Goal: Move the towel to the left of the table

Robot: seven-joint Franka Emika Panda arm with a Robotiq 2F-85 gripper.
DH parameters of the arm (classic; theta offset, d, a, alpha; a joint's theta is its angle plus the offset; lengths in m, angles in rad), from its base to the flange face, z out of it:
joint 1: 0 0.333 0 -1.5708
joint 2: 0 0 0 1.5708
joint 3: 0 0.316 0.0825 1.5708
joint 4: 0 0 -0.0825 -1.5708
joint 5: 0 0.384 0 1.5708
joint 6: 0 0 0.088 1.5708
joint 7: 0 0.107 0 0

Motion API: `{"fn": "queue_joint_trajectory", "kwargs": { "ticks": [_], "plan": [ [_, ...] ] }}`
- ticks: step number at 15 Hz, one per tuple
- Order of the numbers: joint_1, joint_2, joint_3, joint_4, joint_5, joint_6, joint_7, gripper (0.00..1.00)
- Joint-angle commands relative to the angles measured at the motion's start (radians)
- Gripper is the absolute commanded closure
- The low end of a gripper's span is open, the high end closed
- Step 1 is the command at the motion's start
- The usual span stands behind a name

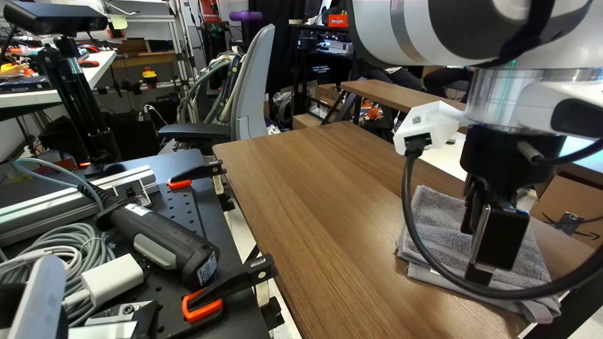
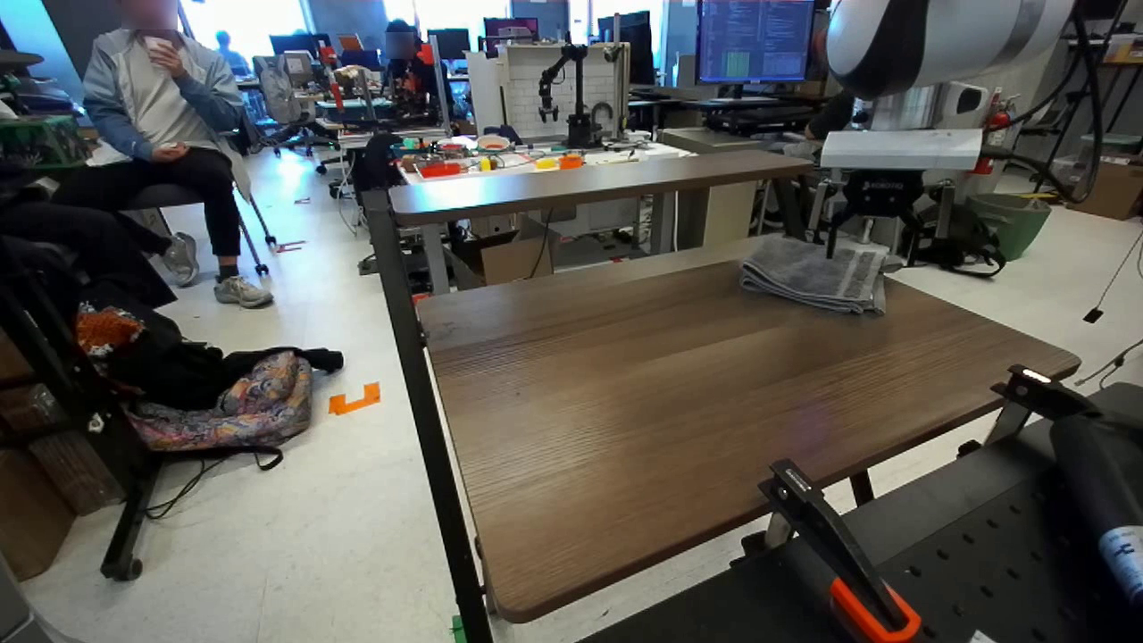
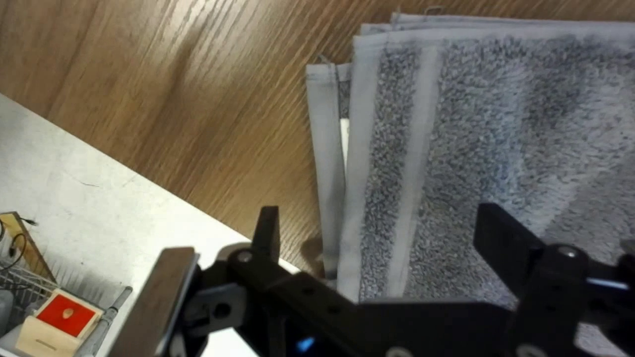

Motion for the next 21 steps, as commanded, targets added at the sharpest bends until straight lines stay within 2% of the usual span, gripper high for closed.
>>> {"fn": "queue_joint_trajectory", "kwargs": {
  "ticks": [1, 12, 21],
  "plan": [
    [0.003, 0.025, 0.008, 0.010, 0.046, -0.002, -0.037, 0.00],
    [0.052, 0.038, 0.036, -0.060, 0.050, 0.007, -0.044, 0.00],
    [0.178, 0.012, 0.078, -0.163, 0.044, 0.046, -0.047, 0.00]
  ]
}}
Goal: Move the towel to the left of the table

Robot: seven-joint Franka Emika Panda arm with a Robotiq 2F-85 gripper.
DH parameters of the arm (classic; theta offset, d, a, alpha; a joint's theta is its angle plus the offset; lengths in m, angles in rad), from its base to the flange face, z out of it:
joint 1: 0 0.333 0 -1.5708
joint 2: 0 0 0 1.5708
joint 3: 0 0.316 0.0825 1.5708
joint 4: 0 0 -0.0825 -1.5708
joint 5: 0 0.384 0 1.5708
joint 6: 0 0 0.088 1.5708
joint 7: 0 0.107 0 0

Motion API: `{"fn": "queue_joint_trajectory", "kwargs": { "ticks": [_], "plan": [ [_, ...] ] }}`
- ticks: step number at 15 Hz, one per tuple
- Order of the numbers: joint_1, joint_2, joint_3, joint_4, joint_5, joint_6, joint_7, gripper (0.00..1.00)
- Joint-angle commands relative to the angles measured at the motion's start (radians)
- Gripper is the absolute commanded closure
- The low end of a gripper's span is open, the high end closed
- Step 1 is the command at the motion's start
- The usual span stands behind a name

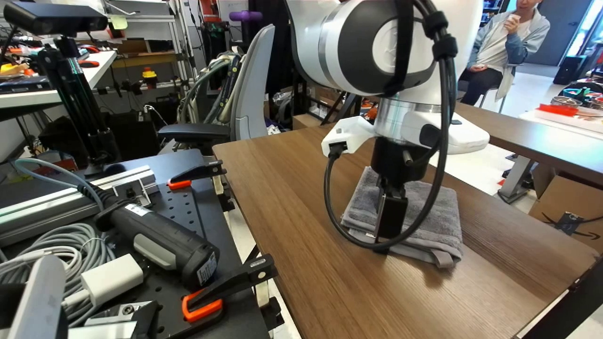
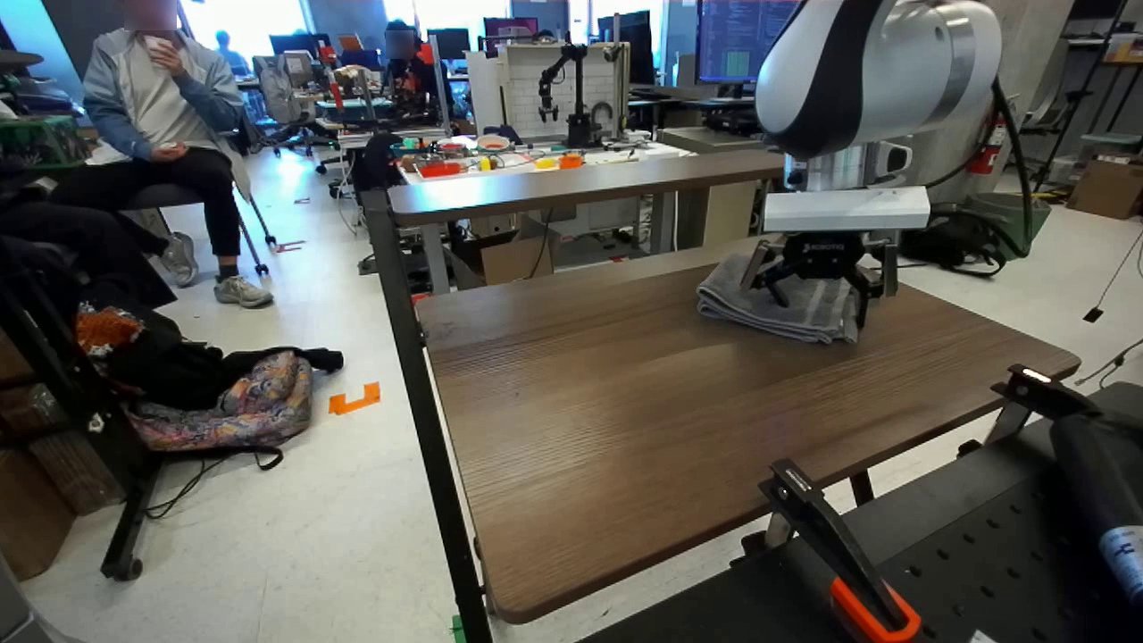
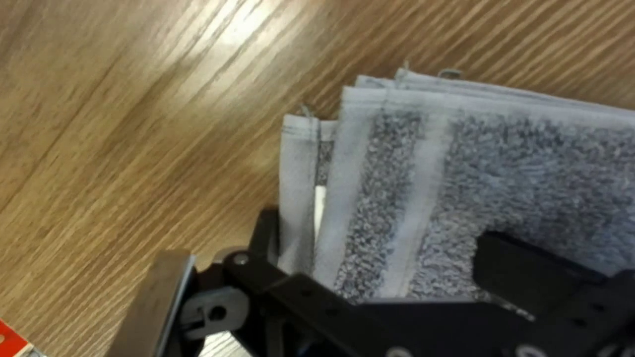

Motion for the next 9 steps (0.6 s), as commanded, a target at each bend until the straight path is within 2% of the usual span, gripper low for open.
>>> {"fn": "queue_joint_trajectory", "kwargs": {
  "ticks": [1, 9],
  "plan": [
    [0.063, -0.020, 0.041, -0.071, 0.031, 0.042, -0.006, 0.00],
    [0.177, -0.049, 0.104, -0.094, 0.041, 0.033, 0.027, 0.00]
  ]
}}
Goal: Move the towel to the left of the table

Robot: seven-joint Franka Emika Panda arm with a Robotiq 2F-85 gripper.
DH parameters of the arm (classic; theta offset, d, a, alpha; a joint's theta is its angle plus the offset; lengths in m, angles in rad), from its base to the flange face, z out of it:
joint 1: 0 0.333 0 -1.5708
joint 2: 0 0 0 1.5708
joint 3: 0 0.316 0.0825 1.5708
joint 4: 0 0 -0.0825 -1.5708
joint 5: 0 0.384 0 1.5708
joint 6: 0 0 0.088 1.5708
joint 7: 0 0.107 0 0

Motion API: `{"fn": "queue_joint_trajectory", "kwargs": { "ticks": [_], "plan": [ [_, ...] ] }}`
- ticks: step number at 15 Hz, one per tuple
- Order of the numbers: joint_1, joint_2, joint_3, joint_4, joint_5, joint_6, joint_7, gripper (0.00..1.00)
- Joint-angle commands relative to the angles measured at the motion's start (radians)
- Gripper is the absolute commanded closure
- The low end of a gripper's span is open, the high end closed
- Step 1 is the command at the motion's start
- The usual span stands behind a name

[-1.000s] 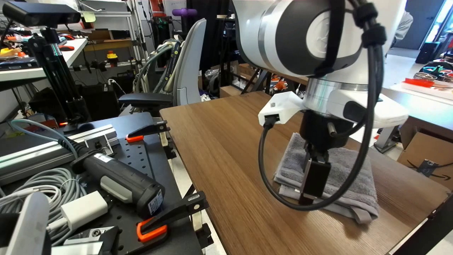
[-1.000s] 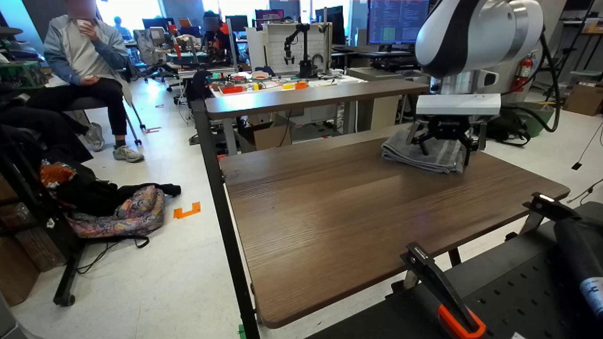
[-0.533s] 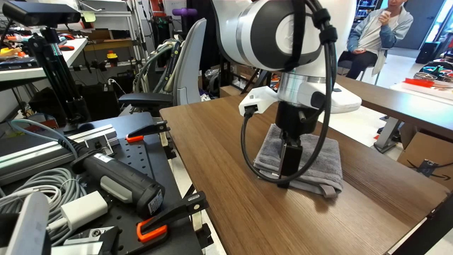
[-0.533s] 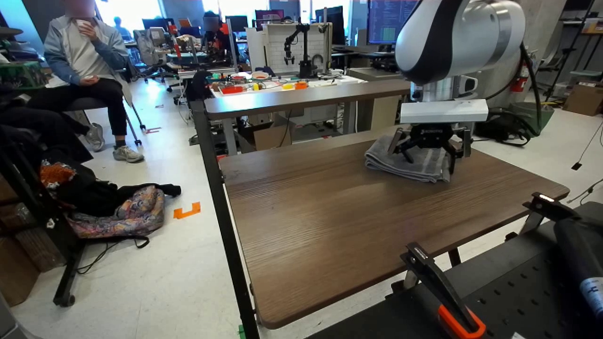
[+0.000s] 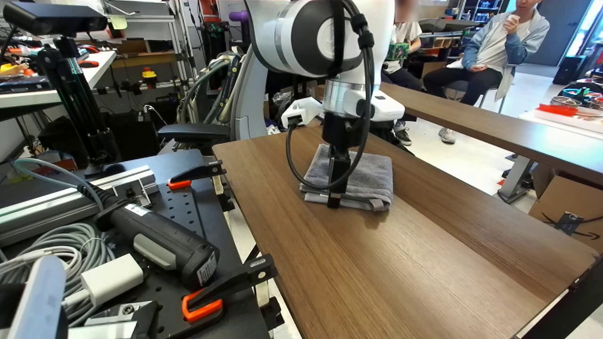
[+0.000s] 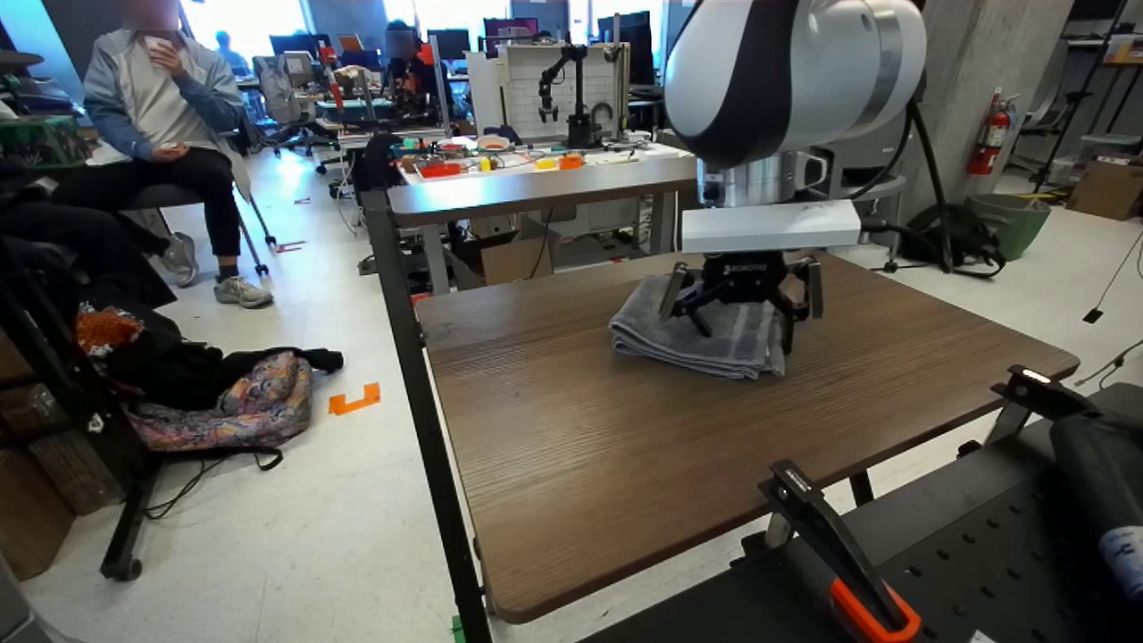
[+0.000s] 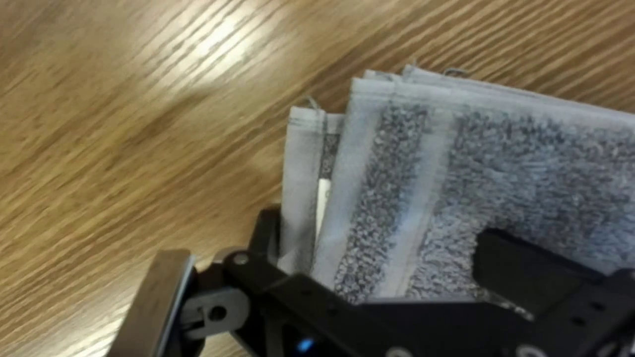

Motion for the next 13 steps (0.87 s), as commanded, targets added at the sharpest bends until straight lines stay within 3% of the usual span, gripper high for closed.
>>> {"fn": "queue_joint_trajectory", "kwargs": {
  "ticks": [1, 7, 12, 13],
  "plan": [
    [0.043, -0.008, 0.049, -0.030, 0.038, 0.035, 0.027, 0.00],
    [0.108, -0.077, 0.042, -0.011, 0.009, 0.001, 0.097, 0.00],
    [0.100, -0.220, 0.058, -0.042, 0.004, -0.007, 0.109, 0.00],
    [0.103, -0.154, 0.060, 0.003, -0.006, -0.005, 0.112, 0.00]
  ]
}}
